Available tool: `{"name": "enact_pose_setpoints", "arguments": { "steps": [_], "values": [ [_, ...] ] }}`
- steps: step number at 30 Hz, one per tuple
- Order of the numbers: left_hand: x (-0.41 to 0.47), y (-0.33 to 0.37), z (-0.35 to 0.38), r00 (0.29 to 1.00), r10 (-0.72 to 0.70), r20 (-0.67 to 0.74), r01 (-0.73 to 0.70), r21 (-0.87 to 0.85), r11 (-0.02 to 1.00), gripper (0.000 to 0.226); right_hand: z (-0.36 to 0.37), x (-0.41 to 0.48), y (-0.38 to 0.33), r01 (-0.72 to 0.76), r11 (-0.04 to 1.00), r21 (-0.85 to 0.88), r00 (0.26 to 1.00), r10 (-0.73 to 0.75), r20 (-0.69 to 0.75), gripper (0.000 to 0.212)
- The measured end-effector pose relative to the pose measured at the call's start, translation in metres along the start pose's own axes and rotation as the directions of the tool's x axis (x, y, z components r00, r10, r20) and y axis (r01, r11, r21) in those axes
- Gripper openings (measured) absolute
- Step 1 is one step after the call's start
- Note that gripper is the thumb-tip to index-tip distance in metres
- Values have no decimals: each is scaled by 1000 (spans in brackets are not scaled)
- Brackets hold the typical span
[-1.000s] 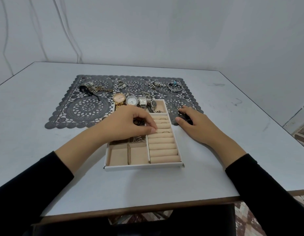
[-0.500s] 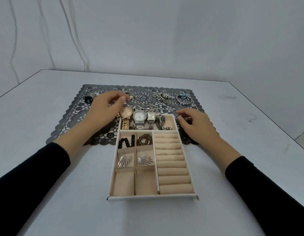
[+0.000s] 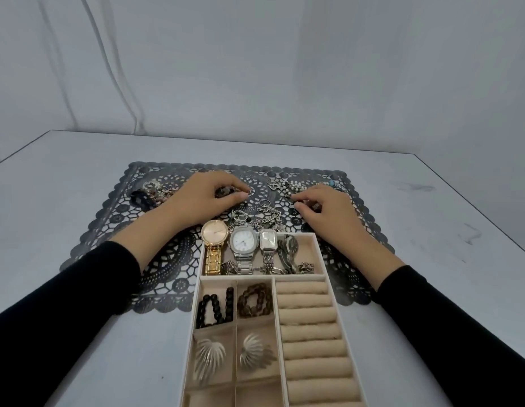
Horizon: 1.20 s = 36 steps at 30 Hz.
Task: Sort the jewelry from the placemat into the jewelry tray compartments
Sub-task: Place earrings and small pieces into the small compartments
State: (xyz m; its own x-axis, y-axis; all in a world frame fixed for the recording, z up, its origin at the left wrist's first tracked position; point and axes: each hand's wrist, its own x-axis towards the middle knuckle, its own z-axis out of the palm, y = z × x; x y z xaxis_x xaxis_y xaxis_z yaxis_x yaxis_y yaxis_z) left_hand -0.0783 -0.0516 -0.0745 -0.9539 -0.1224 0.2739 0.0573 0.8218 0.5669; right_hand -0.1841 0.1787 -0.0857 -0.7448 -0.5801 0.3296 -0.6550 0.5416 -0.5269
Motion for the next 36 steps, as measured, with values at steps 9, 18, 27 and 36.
{"name": "enact_pose_setpoints", "arguments": {
  "steps": [9, 18, 27, 36],
  "values": [
    [32, -1, 9, 981, 136, 141, -140, 19, 990, 27, -1, 17, 8, 48, 999, -7, 996, -48, 77, 24],
    [41, -2, 13, 965, 174, 195, -173, -22, 985, 20, 2, 19, 11, 36, 999, 6, 997, -37, 74, 16],
    [33, 1, 11, 980, 179, 82, -177, -32, 984, 17, 1, 10, 9, 32, 983, 181, 999, -25, -41, 16],
    [16, 10, 5, 999, -2, -37, -8, -258, 966, 7, -10, 2, 2, -111, 923, 368, 988, 143, -63, 13]
  ]
}}
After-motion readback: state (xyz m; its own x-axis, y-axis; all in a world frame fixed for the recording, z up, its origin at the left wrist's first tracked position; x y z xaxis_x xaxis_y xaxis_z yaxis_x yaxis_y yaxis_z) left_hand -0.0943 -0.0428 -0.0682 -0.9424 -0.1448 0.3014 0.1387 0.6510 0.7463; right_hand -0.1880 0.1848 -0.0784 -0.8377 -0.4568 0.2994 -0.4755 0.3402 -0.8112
